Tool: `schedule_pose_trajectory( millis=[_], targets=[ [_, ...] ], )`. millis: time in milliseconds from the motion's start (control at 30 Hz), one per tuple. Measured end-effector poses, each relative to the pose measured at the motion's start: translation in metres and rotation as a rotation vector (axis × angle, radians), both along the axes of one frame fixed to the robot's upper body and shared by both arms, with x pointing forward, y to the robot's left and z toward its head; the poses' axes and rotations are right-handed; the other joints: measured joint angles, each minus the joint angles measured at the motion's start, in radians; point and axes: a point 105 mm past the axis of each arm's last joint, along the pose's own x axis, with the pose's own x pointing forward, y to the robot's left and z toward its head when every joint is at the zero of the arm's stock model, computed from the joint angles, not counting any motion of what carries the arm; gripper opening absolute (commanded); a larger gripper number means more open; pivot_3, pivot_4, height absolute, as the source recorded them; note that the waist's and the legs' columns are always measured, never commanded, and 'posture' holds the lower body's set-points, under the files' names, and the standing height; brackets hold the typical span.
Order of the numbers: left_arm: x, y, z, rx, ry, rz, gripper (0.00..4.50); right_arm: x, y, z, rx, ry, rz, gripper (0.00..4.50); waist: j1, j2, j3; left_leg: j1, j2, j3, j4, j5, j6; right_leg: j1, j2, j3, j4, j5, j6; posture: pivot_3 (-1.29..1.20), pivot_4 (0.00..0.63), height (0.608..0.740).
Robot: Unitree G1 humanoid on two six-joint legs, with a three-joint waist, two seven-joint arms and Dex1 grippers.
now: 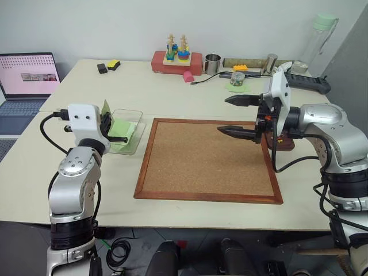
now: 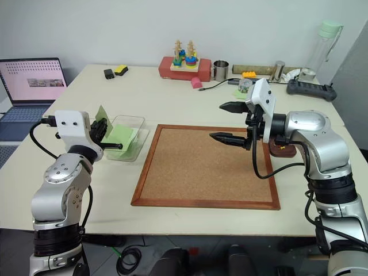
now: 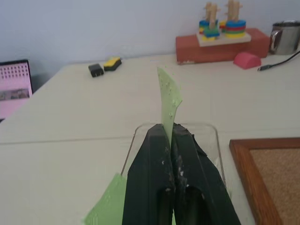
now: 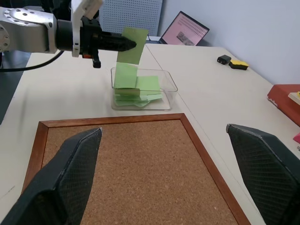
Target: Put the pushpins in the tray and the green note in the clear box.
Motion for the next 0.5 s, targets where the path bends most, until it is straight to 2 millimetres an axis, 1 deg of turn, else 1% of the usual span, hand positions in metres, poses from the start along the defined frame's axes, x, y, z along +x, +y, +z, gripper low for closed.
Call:
schedule_pose_trajectory(
  millis=[100, 200, 367, 500],
  targets=[
    [0.002, 0.002, -0.005, -0.01, 0.021, -0.001, 0.98, -0.002, 0.001, 0.0, -0.001, 0.001, 0.006, 4.5, 0.002, 0.0, 0.0, 0.0, 0.0, 0.0, 0.0, 0.0, 0.0, 0.0, 0.0, 0.0, 0.0, 0.002, -0.003, 0.0, 0.15, 0.74],
    [0.004, -0.001, -0.006, -0.021, 0.032, -0.038, 1.51, -0.005, 0.004, 0.001, -0.005, -0.003, 0.017, 4.5, 0.002, 0.0, 0.0, 0.0, 0.0, 0.0, 0.0, 0.0, 0.0, 0.0, 0.0, 0.0, 0.0, 0.002, -0.004, 0.0, 0.15, 0.74],
    [0.004, -0.001, -0.003, -0.013, 0.044, -0.079, 2.41, -0.005, 0.003, -0.003, -0.006, 0.012, 0.012, 4.5, 0.002, 0.0, 0.0, 0.0, 0.0, 0.0, 0.0, 0.0, 0.0, 0.0, 0.0, 0.0, 0.0, 0.002, -0.004, 0.0, 0.15, 0.74],
    [0.001, -0.004, 0.005, 0.01, 0.041, -0.125, 3.15, -0.005, 0.0, -0.006, -0.011, 0.021, 0.004, 4.5, 0.001, 0.0, 0.0, 0.0, 0.0, 0.0, 0.0, 0.0, 0.0, 0.0, 0.0, 0.0, 0.0, 0.002, -0.004, 0.0, 0.15, 0.74]
  ],
)
